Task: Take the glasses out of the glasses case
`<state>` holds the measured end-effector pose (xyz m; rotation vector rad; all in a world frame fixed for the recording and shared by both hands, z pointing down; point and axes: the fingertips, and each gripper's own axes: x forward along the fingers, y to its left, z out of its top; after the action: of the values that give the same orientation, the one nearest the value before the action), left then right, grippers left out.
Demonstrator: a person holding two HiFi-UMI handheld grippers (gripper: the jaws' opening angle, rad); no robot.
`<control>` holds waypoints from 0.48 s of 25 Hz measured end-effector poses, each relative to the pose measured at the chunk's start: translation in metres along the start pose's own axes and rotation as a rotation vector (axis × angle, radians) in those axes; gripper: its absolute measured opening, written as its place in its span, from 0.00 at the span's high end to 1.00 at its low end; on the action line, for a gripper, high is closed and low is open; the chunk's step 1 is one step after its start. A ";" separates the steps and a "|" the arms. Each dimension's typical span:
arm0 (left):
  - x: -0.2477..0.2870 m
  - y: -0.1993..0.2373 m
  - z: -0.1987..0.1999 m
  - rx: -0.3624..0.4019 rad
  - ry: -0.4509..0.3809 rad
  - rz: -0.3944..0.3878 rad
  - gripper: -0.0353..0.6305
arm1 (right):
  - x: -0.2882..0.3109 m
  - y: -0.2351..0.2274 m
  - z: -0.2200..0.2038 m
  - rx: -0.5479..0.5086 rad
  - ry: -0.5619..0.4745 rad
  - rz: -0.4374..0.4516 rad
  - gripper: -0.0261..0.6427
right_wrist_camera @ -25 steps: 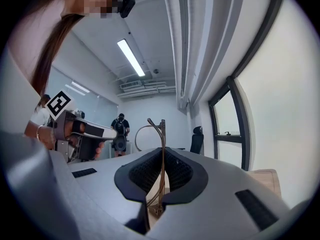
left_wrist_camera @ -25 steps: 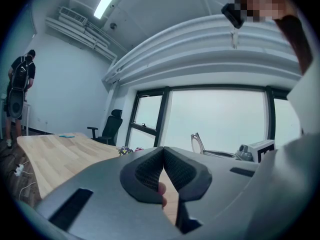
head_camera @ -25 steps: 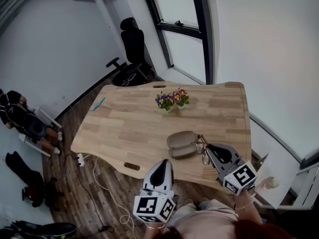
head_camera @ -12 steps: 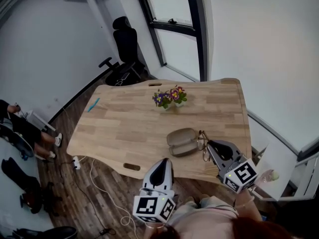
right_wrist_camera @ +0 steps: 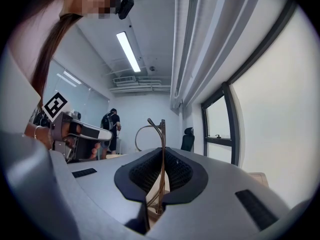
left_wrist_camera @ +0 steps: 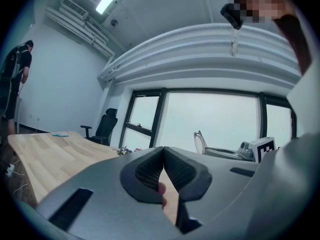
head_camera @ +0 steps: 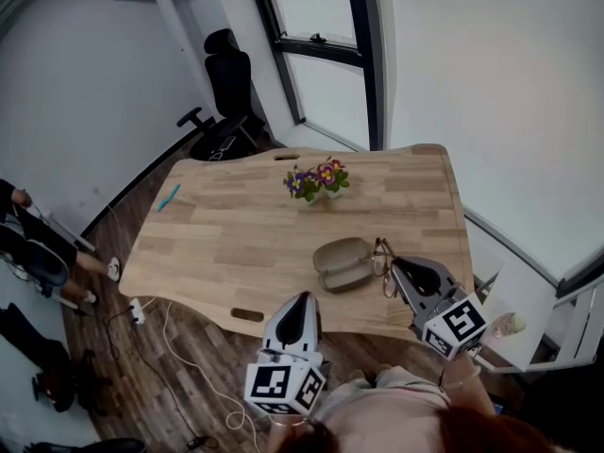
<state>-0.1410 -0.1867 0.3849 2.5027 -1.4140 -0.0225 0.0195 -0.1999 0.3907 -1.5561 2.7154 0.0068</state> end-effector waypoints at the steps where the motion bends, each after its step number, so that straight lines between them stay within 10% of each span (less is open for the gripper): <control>1: 0.000 0.001 0.000 -0.001 0.001 -0.002 0.95 | -0.001 0.000 0.000 0.001 0.002 -0.005 0.94; 12: 0.000 -0.008 -0.007 -0.012 0.023 -0.036 0.95 | -0.010 0.004 -0.003 0.013 0.017 -0.024 0.94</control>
<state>-0.1332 -0.1812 0.3900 2.5103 -1.3561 -0.0098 0.0208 -0.1896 0.3935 -1.5921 2.7042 -0.0238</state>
